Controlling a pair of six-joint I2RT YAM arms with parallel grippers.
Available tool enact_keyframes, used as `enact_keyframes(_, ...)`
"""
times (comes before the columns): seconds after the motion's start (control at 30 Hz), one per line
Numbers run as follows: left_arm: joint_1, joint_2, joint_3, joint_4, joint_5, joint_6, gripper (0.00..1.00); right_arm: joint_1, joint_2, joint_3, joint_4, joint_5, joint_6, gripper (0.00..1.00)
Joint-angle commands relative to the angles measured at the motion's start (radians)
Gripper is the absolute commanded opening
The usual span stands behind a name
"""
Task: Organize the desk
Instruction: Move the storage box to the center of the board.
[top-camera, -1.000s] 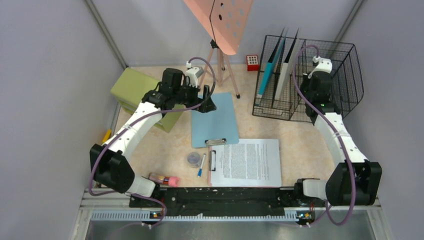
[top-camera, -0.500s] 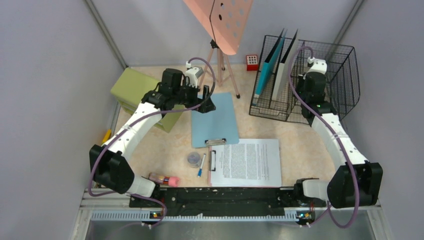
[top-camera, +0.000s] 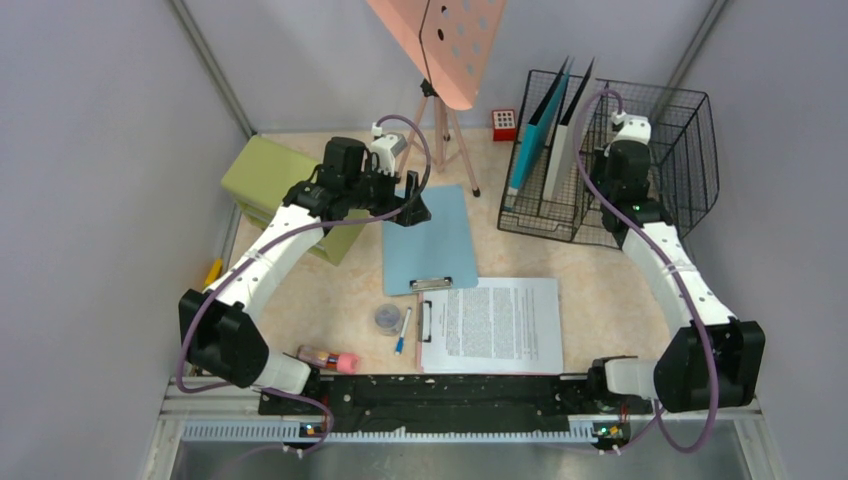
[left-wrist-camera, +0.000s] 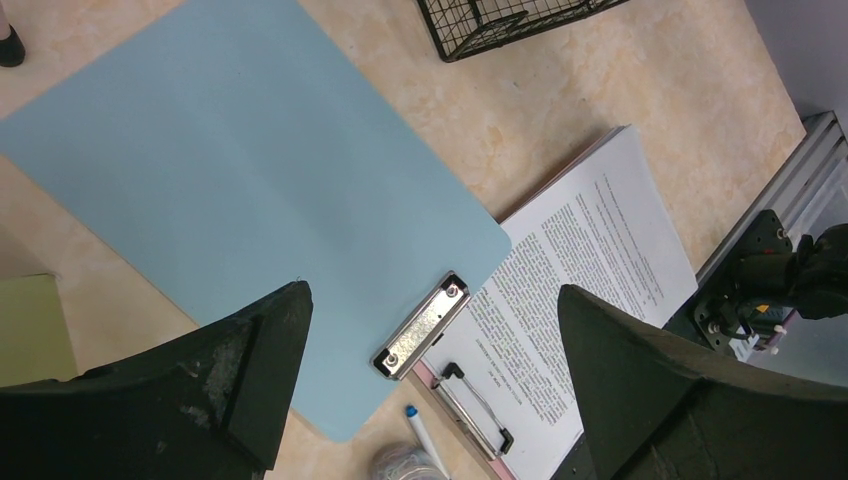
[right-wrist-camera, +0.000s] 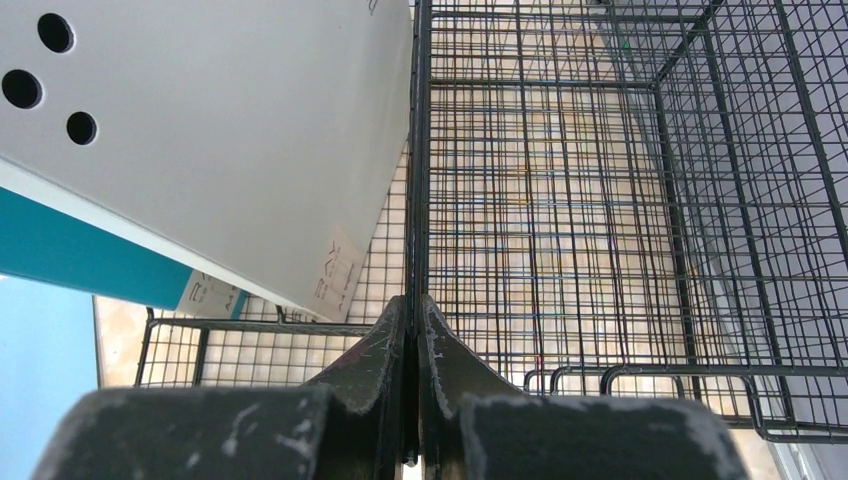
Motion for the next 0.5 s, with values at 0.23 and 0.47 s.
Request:
enact_keyframes(0.23,-0.002,-0.005,0.015,-0.007,-0.001,0.021,0.98,0.091,0.091,0.022,0.071,-0.206,0.007,0.0)
enact_keyframes(0.47,-0.002,-0.003,0.002,-0.012,-0.005,0.035,0.98,0.103,0.065,0.018,0.053,-0.195,-0.013,0.0)
